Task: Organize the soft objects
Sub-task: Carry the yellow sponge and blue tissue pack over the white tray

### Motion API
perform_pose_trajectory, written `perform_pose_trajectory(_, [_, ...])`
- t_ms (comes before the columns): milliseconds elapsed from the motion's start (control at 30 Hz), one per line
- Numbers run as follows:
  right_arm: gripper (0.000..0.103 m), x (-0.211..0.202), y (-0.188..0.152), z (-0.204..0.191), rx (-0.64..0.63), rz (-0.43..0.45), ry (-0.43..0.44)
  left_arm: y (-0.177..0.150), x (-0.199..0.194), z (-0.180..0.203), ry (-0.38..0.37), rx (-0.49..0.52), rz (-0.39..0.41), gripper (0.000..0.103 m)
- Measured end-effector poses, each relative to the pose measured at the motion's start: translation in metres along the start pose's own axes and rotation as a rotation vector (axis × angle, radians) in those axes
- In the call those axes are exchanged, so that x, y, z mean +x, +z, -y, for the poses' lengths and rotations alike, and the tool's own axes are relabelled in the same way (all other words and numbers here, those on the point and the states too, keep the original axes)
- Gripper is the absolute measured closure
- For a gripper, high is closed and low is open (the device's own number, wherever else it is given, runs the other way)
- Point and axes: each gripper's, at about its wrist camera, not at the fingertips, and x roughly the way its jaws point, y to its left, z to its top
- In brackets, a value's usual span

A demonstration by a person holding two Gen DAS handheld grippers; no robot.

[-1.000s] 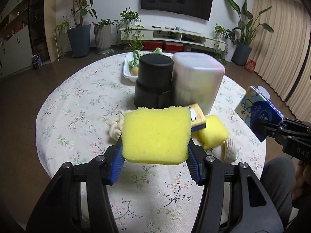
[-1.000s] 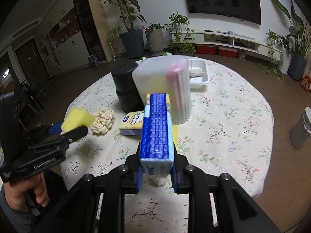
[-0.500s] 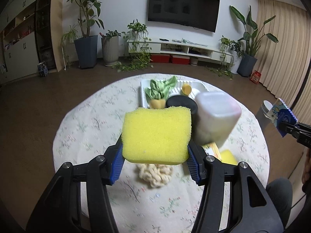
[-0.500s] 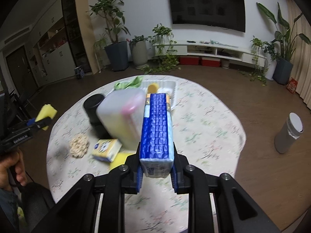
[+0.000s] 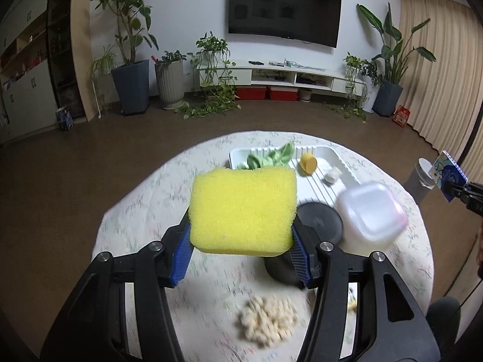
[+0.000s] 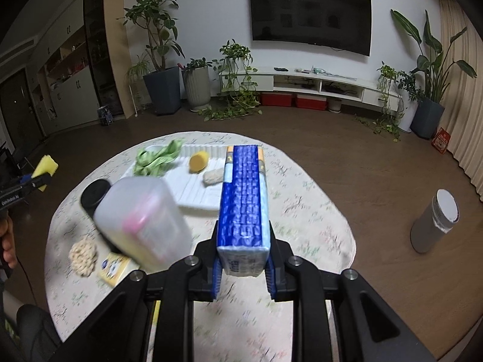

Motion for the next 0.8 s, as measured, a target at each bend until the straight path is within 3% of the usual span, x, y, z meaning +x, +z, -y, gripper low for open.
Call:
perform_pose_trajectory(333, [0.078, 0.062, 0.068, 0.006, -0.085, -0.022, -0.013, 0.057, 0.072, 0.000, -0.021, 0.093, -0.034, 0.050])
perform_pose_trajectory(500, [0.078, 0.108, 0.101, -0.001, -0.124, -0.058, 0.048, 0.075, 0.118, 0.001, -0.094, 0.116, -0.087, 0.050])
perform_pose_trajectory(600, [0.078, 0.139, 0.117, -0.011, -0.167, -0.081, 0.091, 0.081, 0.144, 0.007, -0.099, 0.144, -0.110, 0.050])
perform_pose_trajectory(800, [0.078, 0.188, 0.130, -0.037, -0.234, -0.128, 0.196, 0.096, 0.182, 0.025, -0.156, 0.194, -0.116, 0.049])
